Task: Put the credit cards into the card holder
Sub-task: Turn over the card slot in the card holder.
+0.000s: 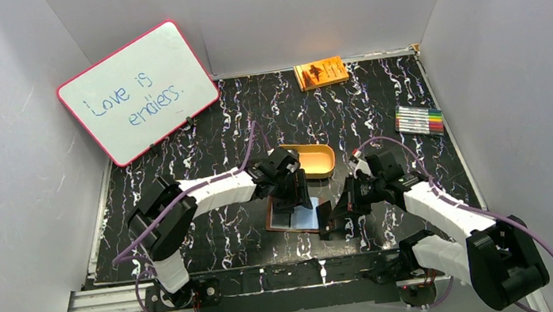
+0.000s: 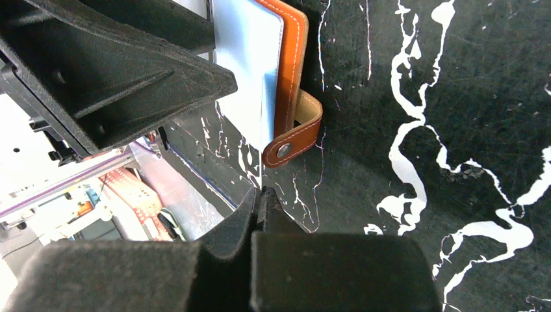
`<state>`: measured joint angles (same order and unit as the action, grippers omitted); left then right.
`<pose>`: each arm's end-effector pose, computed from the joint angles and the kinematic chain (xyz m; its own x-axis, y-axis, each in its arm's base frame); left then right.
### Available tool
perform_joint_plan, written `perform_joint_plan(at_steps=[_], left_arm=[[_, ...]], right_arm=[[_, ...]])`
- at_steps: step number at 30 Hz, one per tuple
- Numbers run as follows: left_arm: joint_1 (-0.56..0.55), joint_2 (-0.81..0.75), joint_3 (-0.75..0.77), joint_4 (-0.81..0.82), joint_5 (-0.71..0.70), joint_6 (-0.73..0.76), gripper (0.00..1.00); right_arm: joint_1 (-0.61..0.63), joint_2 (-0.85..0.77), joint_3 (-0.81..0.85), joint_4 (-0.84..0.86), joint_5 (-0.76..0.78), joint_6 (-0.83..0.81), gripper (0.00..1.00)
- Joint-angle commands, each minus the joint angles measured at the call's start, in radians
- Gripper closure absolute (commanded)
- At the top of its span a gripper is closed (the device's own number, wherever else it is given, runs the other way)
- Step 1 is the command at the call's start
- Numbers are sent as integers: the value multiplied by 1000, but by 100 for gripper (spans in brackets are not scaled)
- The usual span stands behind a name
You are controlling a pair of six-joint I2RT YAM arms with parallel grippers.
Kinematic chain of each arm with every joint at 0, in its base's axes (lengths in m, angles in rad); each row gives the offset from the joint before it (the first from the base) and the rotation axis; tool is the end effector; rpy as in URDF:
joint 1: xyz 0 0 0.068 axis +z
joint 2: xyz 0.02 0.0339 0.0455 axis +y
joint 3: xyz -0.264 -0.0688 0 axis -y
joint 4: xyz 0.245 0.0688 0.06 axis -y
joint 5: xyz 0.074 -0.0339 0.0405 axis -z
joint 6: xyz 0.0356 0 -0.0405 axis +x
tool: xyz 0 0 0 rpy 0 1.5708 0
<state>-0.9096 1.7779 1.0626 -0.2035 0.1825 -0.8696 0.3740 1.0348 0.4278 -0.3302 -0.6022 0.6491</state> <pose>0.2189 -0.2918 0.1698 -0.9596 0.0097 -0.2812 0.1714 0.8128 -0.5567 0.1619 0.0852 0.1667 -0.9683 0.1551 -0.1957 -0.0351 0.6915 0.7215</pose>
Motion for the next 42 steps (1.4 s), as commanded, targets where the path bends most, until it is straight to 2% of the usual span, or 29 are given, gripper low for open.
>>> perform_joint_plan(at_steps=[1,9,13,25,32,42], left_arm=[[7,-65,30,-81,-13,29,40],[8,-68,30,-85,-8,33,39],[8,-60,20,-84,-28,35,42],[9,36,-40,-93,-95,40,73],[9,48,-63,-86,-113,40,100],[9,55,-87,-74,-118,30,100]], right_arm=[[4,19,23,60,-44,1,100],[14,62,25,88,-52,2,100],[16,57,24,87,-42,4,100],[16,-14,69,20,-26,-7,100],[16,-11,69,15,-23,-7,100],[16,12,39,18,-11,-6,100]])
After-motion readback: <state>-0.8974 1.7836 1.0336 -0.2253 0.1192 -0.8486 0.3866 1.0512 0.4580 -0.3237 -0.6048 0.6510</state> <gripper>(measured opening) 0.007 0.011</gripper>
